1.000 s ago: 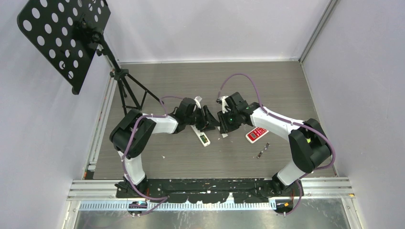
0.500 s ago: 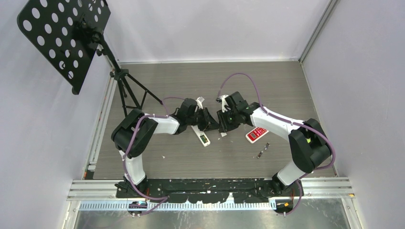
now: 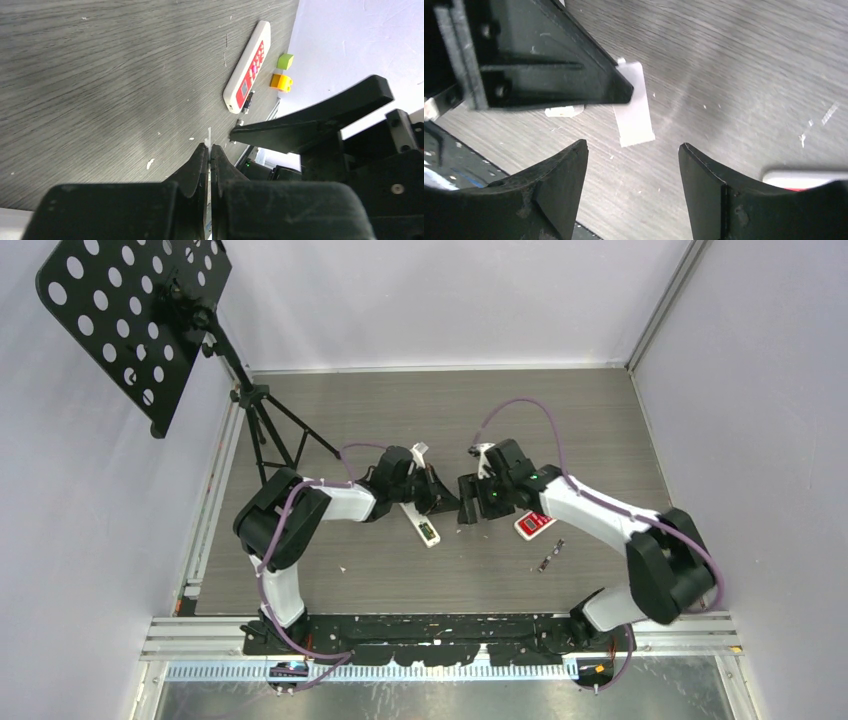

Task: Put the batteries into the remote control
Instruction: Pick up the battery cover at the center of the board.

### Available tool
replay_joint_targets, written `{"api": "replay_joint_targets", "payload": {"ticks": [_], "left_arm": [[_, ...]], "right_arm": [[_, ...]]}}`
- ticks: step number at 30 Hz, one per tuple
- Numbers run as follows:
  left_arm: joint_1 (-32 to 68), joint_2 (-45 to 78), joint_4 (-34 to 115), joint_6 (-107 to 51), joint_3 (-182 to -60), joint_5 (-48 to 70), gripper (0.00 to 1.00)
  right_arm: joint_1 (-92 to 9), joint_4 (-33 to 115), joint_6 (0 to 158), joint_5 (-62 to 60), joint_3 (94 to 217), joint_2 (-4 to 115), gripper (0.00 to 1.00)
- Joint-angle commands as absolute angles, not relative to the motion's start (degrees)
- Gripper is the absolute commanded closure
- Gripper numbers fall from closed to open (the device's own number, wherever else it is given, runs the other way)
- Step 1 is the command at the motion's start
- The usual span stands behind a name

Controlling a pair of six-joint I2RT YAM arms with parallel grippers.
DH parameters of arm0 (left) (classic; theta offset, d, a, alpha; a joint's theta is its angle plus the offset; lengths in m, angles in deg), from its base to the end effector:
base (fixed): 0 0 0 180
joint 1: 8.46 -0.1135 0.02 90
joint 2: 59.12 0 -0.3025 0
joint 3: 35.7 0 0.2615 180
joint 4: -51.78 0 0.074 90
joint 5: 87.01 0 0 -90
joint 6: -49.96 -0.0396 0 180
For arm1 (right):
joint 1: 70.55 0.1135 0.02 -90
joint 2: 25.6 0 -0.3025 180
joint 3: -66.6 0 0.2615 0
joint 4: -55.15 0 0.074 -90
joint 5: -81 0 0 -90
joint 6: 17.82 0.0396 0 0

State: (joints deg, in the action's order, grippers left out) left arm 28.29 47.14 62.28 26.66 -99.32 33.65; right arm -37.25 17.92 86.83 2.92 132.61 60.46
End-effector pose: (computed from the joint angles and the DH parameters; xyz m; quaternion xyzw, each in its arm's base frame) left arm 0.2993 -0.2487 0.1693 -0.0946 0.8485 -0.5096 0.1073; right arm 0.2511 0.1747 0.2308 -0.1835 0.9370 0.2049 0.2155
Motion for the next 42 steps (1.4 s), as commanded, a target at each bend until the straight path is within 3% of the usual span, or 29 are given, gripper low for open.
{"api": "replay_joint_targets", "payload": {"ticks": [1, 6, 12, 17, 28, 32, 36, 42], "left_arm": [[27.60, 43.27, 64.40, 25.31, -100.01, 33.29, 1.00], [27.51, 39.48, 66.21, 28.18, -99.10, 32.26, 1.00], [27.49, 35.21, 73.57, 36.94, -95.88, 29.60, 1.00], [27.49, 32.34, 77.30, 43.11, -94.17, 28.74, 1.00], [27.55, 29.51, 78.62, 46.54, -94.28, 29.10, 1.00], [27.55, 28.32, 78.49, 46.18, -93.69, 28.35, 1.00], [27.60, 26.95, 76.19, 44.06, -93.79, 27.34, 1.00], [27.57, 26.54, 75.20, 43.20, -94.14, 26.84, 1.00]], "right_arm": [[-39.89, 22.65, 99.72, 1.87, 128.98, 48.78, 0.27], [-41.43, 25.64, 123.51, -2.52, 123.84, 41.08, 0.26], [-41.24, 40.86, 146.31, -3.95, 113.19, 32.32, 0.27], [-41.32, 45.82, 148.39, -7.61, 110.80, 25.97, 0.43], [-41.25, 55.59, 150.26, 0.17, 110.34, 28.02, 0.59], [-41.21, 54.16, 150.18, -1.75, 109.66, 26.89, 0.59], [-41.26, 47.52, 148.32, -5.65, 110.15, 23.77, 0.48], [-41.15, 44.37, 148.79, -5.96, 110.95, 24.55, 0.45]]}}
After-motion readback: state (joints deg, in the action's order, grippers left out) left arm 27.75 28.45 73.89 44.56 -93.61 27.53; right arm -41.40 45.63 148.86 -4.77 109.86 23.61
